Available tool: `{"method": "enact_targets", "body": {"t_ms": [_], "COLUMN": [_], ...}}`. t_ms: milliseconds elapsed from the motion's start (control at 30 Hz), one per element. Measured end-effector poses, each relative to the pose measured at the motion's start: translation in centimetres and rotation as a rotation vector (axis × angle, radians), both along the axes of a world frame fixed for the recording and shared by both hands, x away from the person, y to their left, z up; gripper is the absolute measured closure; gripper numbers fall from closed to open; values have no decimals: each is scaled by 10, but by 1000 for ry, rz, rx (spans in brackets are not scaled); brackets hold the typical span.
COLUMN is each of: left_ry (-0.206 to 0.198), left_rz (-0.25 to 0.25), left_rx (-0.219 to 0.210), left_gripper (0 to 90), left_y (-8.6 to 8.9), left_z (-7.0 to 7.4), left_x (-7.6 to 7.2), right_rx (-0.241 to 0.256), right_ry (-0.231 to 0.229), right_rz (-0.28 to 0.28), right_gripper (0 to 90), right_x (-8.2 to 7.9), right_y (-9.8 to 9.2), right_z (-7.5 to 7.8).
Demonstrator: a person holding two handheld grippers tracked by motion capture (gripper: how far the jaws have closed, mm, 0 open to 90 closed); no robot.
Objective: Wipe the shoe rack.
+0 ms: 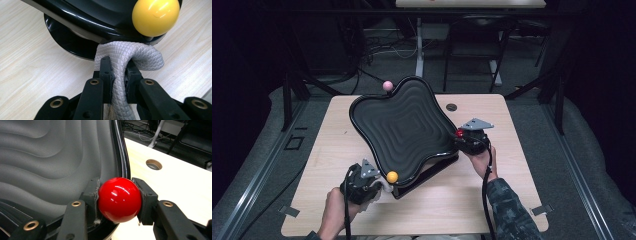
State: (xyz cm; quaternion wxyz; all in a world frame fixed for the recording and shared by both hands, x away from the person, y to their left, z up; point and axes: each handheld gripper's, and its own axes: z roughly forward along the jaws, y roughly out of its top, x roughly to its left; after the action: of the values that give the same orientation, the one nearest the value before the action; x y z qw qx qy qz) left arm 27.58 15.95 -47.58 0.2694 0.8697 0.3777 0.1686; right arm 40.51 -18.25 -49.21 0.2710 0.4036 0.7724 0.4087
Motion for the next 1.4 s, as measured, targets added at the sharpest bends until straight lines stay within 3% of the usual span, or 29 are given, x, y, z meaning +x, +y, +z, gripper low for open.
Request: {"method": "enact_targets", "body": {"t_ms": [333,567,900,1100,1267,1400], "left_ry": [-2,-16,-43,-68,-66,-69], "left_rz": [11,42,127,185,224,248], "left_rx": [-8,-12,-26,-24,-2,-7], "left_gripper": [791,788,788,788,787,787], "left_y": [8,20,45,56,63,70], "left_z": [2,10,29,50,63,67], "left_x": [8,23,58,85,105,112], "right_rx": [-9,-9,-10,-6,-7,-8], "right_ry": [-8,-7,-8,-8,-9,-9], "right_rz": [4,5,5,3,0,-1], "right_gripper": [598,599,599,598,598,598], "right_x": [0,0,0,0,0,-1], "right_y": [0,0,0,0,1,1], "right_z": [0,0,0,0,0,0]}}
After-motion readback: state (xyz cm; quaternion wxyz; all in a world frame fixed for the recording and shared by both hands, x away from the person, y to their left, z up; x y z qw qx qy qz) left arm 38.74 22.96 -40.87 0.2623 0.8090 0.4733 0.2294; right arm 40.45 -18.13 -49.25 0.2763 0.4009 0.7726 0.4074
